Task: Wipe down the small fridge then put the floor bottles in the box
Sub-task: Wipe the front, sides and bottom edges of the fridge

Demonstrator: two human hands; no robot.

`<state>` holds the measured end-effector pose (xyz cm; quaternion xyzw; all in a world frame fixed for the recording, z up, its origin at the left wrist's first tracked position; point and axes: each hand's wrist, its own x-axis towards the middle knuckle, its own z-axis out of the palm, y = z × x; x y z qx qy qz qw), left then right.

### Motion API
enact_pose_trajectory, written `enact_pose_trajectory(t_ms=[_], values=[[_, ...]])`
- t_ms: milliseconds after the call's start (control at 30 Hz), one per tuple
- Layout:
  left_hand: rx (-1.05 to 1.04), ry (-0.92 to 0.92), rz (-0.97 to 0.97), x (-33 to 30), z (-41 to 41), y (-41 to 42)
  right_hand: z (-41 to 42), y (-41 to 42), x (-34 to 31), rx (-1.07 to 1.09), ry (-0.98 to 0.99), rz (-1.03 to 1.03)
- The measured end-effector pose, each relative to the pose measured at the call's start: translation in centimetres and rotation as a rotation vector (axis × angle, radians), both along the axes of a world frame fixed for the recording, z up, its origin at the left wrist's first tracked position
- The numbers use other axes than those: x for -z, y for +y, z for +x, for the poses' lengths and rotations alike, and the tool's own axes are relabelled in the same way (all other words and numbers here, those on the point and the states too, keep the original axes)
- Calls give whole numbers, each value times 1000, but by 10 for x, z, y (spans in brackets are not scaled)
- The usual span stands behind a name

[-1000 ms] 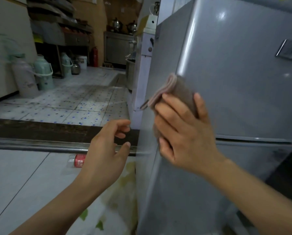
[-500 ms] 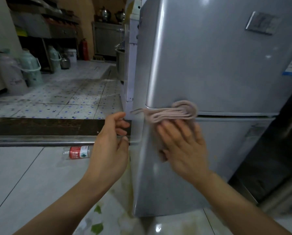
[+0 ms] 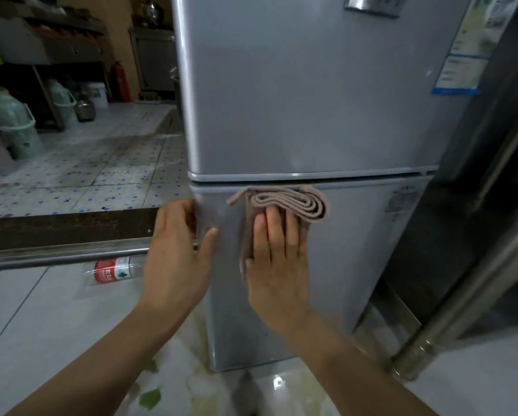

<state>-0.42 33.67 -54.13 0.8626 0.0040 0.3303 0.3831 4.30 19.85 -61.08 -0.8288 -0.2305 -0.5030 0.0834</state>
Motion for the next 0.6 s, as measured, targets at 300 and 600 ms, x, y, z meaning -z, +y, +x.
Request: enact_pose_trajectory(t_ms=[300, 600], values=[[10, -41, 58, 7, 4, 0, 33, -133, -20, 282, 117, 346], [-9, -51, 17, 16, 8, 0, 60, -156, -40, 48, 61, 794]])
